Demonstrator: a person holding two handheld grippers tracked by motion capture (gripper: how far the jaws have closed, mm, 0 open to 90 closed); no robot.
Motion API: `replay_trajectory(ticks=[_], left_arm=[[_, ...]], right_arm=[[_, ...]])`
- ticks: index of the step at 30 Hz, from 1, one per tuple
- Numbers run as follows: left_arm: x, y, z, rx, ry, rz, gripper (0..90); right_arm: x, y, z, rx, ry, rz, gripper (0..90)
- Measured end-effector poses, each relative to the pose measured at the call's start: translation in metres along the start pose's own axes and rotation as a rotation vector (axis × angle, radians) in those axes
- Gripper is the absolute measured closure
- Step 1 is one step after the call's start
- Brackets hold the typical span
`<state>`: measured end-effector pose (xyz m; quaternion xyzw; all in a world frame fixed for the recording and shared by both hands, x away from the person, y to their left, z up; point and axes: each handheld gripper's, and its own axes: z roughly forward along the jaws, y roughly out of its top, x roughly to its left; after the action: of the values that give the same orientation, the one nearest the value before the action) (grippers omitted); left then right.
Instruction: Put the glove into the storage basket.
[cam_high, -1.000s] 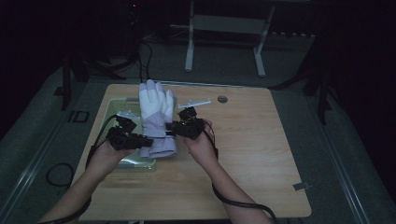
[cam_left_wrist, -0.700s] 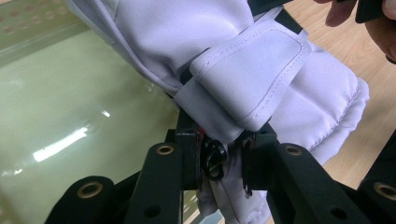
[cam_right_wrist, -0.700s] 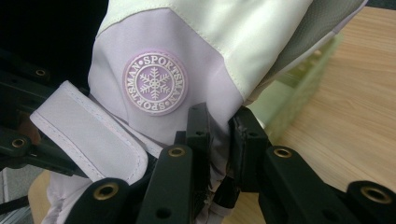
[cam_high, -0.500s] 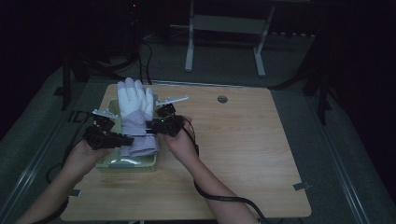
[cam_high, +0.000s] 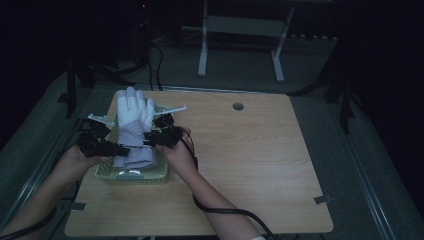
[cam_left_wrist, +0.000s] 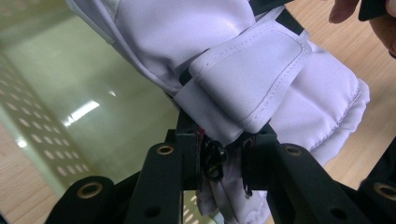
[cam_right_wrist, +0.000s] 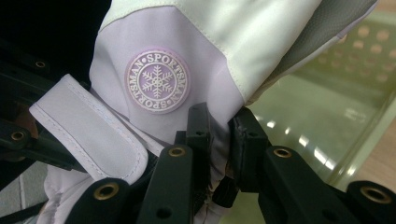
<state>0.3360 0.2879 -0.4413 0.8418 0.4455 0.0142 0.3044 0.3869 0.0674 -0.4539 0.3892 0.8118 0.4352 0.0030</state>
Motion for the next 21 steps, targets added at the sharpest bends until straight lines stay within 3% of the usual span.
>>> replay_trajectory(ticks=[7,12,18,21], left_arm=[[0.015,-0.008,0.033,0.040,-0.030,-0.062,73.0],[0.023,-0.011,0.050,0.085,-0.038,-0.095,73.0],[0.027,-0.010,0.057,0.116,-0.042,-0.132,72.9],[0.029,-0.010,0.062,0.137,-0.038,-0.146,72.7]], right_arm=[[-0.015,-0.014,0.024,0.076,-0.032,0.036,79.1],[-0.018,-0.019,0.039,0.146,-0.081,0.039,79.0],[-0.014,-0.013,0.047,0.236,-0.141,0.007,78.0],[-0.010,-0.013,0.050,0.253,-0.173,-0.022,76.1]])
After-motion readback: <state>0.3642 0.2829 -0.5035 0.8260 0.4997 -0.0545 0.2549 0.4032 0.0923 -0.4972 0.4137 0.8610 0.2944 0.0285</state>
